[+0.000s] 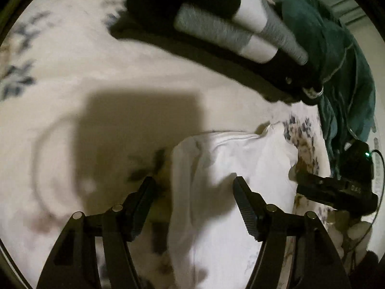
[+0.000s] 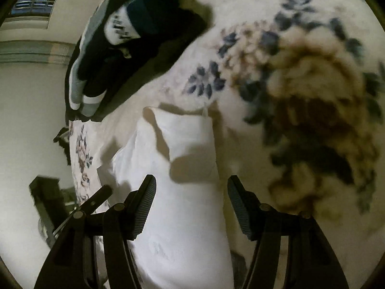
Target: Fold small clothes
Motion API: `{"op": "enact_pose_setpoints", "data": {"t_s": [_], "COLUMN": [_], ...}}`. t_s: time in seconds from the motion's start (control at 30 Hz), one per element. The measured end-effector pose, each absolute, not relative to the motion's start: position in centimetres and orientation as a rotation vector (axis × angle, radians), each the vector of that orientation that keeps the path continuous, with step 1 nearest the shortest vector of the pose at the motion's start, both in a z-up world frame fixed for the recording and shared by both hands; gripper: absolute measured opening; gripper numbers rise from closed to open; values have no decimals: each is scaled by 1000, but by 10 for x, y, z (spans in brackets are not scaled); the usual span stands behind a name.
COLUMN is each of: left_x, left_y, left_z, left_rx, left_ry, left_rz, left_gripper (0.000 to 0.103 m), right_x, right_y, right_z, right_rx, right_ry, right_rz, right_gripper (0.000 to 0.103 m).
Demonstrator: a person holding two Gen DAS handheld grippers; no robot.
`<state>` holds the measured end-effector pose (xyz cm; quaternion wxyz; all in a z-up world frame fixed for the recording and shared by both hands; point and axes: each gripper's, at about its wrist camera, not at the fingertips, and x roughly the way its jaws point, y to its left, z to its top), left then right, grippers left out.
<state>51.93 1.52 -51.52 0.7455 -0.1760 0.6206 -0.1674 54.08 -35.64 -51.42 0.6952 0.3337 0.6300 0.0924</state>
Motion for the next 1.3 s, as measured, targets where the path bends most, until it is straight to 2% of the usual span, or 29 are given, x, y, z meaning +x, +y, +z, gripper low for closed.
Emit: {"op": "enact_pose_setpoints", "data": {"t_s": [0.23, 0.27, 0.3, 0.37, 0.4, 0.7, 0.87, 1.03, 1.13, 1.17, 1.2, 1.23, 1.27, 1.3], "left_x": [529, 530, 533, 535, 534, 510, 465, 393, 347, 330, 310, 293, 283, 270], "left_y": [6, 3, -1, -5, -6, 12, 31, 44, 52, 57, 63, 69, 73, 80], "left_z": [-521, -518, -516, -513, -509, -462, -427, -424, -434, -440, -446, -453, -457, -462], "left_rx": [-417, -431, -424, -411, -390, -436, -515, -586, -558, -568, -579, -587, -593, -589], "left_ry": [1310, 1290, 1290, 1283, 1269, 1161, 1106, 1171, 1266, 1308, 1353, 1395, 1423, 1463], "left_rz": [-432, -463, -474, -500, -503, -547, -583, -598, -590, -588, -580, -579, -575, -548], "left_gripper": [65, 40, 4, 5, 5, 4, 5, 6, 19, 30, 43, 48, 51, 51], "right_x": [555, 556, 557, 559, 559, 543, 510, 442, 395, 376, 359, 346, 329, 314], "right_y": [-345, -345, -345, -340, -340, -325, -307, -304, -292, -292, -284, -278, -274, -274], "right_z": [-549, -551, -552, -547, -544, -494, -456, -438, -444, -447, -454, -460, -469, -475], "right_rx": [845, 889, 909, 901, 883, 812, 811, 830, 798, 768, 729, 699, 672, 659], "right_ry": [1460, 1448, 1436, 1409, 1416, 1324, 1246, 1227, 1271, 1307, 1370, 1420, 1474, 1507], "right_rz": [330, 337, 333, 335, 329, 354, 427, 483, 525, 549, 565, 570, 574, 576], "right_gripper": [64, 64, 61, 29, 7, 5, 5, 5, 6, 7, 15, 33, 44, 60]}}
